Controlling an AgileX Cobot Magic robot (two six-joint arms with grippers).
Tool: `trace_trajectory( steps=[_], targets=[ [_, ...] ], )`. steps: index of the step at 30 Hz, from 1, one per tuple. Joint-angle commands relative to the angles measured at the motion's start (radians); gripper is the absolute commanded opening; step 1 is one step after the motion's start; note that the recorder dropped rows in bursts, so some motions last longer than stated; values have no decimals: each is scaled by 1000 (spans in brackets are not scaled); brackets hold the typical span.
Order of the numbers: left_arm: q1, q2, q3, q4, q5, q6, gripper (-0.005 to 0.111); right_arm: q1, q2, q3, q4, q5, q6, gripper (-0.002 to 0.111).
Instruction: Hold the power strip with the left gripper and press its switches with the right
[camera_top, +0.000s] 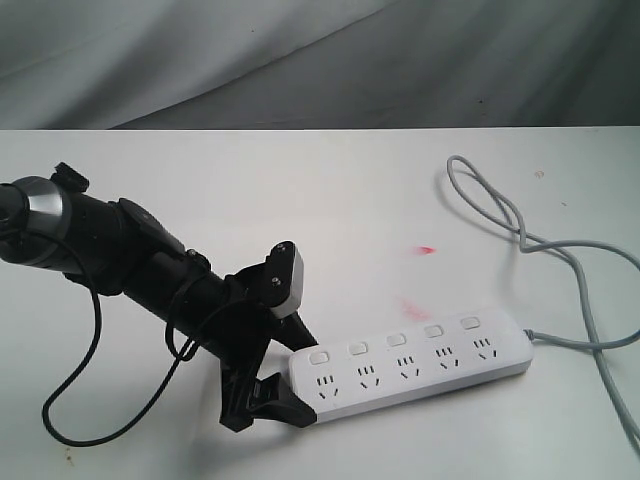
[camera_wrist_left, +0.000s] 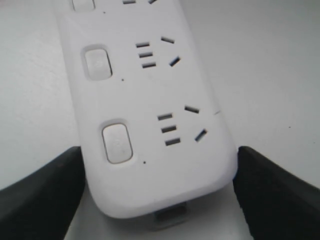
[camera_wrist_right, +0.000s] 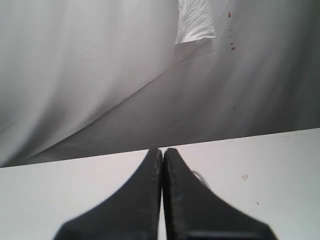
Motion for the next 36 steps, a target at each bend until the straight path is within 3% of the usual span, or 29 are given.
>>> trace_trajectory(
  steps=[1, 16, 26, 36],
  targets=[
    [-3, 0, 3, 8, -22, 9, 30, 1, -48, 1, -26, 31, 10, 0],
    [-3, 0, 3, 8, -22, 11, 30, 0, -93, 34, -149, 28, 10, 0],
    [-3, 0, 3, 8, -22, 13, 30, 0, -630, 822, -193, -306, 21, 0],
    [-3, 0, 3, 8, -22, 10, 30, 0, -822, 1059, -232, -304, 21, 0]
  ],
)
